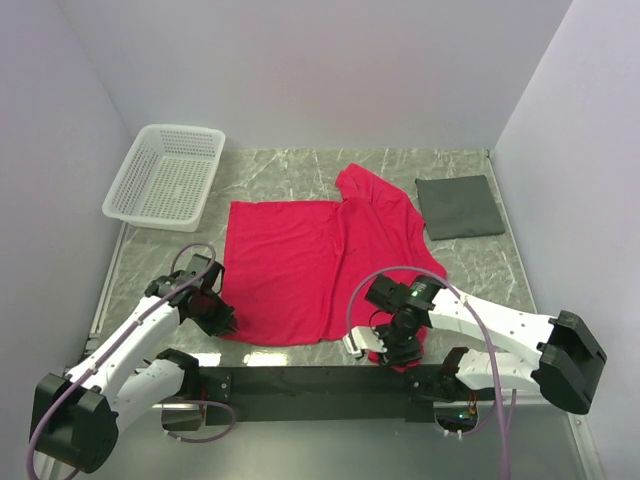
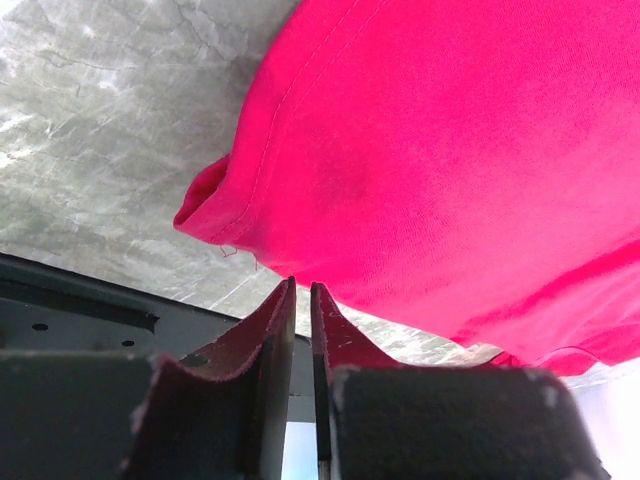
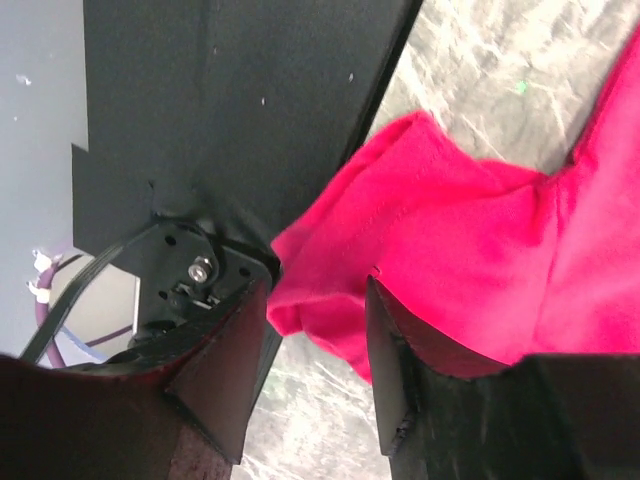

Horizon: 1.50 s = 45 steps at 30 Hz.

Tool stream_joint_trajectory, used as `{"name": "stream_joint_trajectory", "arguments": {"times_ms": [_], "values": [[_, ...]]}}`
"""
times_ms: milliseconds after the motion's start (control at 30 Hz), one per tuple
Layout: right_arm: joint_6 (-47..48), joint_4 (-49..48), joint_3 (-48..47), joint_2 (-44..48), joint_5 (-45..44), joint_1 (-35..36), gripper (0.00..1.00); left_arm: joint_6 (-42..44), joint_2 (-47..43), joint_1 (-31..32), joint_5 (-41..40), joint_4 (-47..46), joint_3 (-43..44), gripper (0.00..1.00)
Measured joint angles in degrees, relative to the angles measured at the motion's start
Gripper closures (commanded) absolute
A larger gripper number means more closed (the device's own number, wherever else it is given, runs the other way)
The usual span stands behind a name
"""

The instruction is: Fold and stack the t-shirts

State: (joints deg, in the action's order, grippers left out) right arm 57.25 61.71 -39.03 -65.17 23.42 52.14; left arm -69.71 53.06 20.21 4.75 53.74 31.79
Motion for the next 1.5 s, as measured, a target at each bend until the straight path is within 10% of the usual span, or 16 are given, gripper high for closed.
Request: {"name": "stream_joint_trajectory", "arguments": {"times_ms": [200, 333, 1100, 1300, 1500], "values": [[-7.1, -3.78, 0.0, -3.78, -3.58, 4.7, 0.64, -0.22, -1.16, 0.0, 0.33, 0.44, 0.0, 0.83], [-10.51, -5.68, 0.0, -6.84, -5.77, 6.27, 0.99, -0.22, -2.03, -0.02, 0.42, 0.66, 0.0, 0.84], [7.21, 13.25, -17.2, -3.63, 11.47, 8.26, 1.0, -1.36, -9.79, -0.02, 2.99, 13.53, 3.3, 1.0], [5.92, 14.29, -13.03, -4.72, 8.09, 8.17, 0.48, -0.74, -6.78, 0.0, 2.47, 15.52, 7.69, 0.91], [1.73, 12.92, -17.62, -4.59, 6.01, -3.02, 0.43, 2.12, -4.79, -0.02, 1.14, 12.63, 12.48, 0.47]]}}
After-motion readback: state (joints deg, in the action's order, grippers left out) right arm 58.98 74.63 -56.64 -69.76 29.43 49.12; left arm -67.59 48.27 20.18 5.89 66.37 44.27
